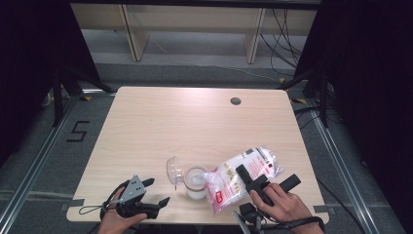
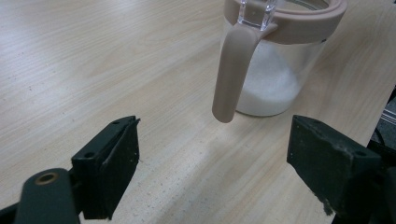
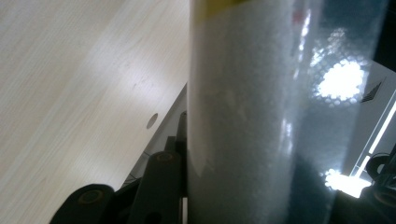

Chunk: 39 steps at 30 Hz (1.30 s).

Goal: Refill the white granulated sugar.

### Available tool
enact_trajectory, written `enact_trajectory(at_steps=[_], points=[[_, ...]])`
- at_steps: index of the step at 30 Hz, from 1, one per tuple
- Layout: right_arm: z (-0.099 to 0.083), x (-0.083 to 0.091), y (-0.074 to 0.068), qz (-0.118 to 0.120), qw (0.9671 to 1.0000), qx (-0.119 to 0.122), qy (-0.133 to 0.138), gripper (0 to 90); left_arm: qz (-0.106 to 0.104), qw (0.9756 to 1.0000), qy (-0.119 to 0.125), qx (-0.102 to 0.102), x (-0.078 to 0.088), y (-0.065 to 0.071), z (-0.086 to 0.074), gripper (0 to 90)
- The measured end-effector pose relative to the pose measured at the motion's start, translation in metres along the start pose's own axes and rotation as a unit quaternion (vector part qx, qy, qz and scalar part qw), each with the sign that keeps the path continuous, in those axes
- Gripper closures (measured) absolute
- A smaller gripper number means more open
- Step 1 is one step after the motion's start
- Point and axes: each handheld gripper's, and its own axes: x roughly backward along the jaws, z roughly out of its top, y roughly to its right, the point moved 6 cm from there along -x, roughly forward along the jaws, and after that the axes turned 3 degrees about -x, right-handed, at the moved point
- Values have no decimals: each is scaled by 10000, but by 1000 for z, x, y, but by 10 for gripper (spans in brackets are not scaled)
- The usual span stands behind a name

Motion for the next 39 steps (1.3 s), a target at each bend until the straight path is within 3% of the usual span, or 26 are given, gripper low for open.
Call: enact_trajectory(at_steps=[22, 31, 34, 36, 37, 39], points=[[7, -2, -1, 53, 9999, 35, 108, 731, -1, 10000, 3, 5, 0, 0, 0, 167], [0, 1, -2, 99, 9999, 22, -31, 732, -9, 10000, 0, 0, -1, 0, 0, 167], [5, -1, -3, 106, 9999, 23, 73, 733, 2, 10000, -8, -12, 0, 0, 0, 167], [7, -2, -2, 98, 9999, 43, 119, 734, 8, 9999, 8, 122, 0, 2, 0, 167], [7, -2, -2, 103, 9999, 40, 128, 734, -2, 10000, 1, -7, 0, 0, 0, 167], [5, -2, -2, 93, 9999, 31, 85, 734, -1, 10000, -2, 0, 0, 0, 0, 167]])
